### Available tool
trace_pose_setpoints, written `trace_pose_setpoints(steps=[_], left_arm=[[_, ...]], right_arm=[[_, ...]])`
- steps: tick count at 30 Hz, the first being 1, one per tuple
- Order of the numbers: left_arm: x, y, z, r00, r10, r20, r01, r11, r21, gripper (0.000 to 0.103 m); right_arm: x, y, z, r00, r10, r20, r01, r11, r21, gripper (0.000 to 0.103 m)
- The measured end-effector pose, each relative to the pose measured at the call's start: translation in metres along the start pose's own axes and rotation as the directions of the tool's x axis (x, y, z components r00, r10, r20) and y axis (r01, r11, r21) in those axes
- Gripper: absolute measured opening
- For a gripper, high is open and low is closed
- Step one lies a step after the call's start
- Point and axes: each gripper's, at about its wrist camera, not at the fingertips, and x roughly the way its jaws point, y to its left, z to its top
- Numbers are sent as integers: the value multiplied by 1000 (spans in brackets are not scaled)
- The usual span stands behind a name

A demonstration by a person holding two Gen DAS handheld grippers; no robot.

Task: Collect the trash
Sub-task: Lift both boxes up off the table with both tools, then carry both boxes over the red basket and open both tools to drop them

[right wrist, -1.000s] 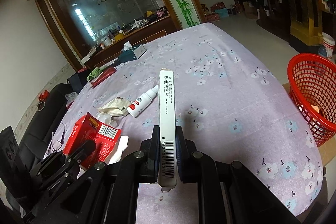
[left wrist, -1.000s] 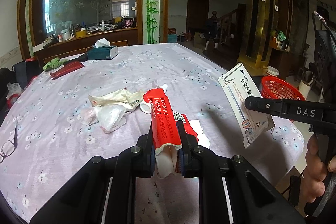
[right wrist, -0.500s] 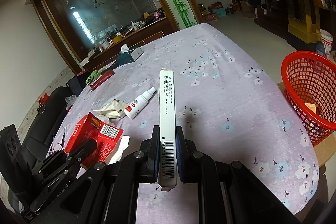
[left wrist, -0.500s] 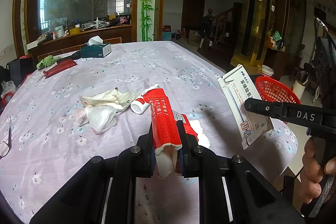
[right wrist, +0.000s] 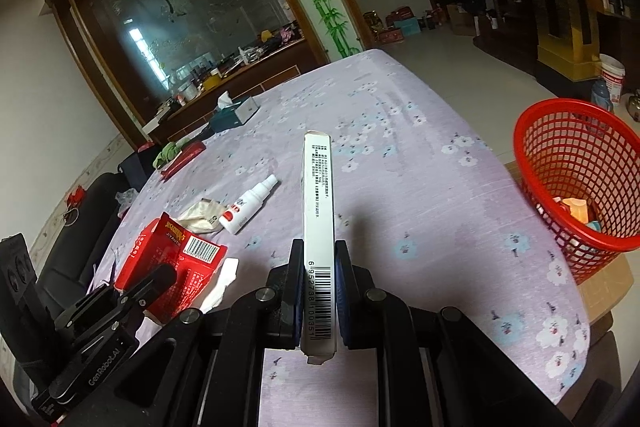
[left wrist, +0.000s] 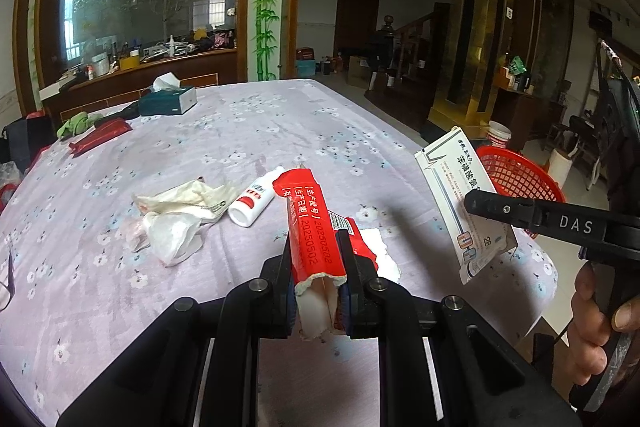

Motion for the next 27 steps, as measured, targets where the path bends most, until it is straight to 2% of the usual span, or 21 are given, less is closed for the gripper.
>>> trace_pose_setpoints(steps=[10,19,27], left_arm=[[6,-27,16,998,-63,2,63,997,38,16],[15,-67,35,988,-154,-10,154,985,81,16],[28,-118,63,965,-260,-33,262,956,132,16]], right_arm=[[-23,-31,14,998,-32,53,28,998,63,14],[-57,-76,29,990,-75,120,56,987,152,14],[-108,-143,46,960,-184,209,125,955,267,14]])
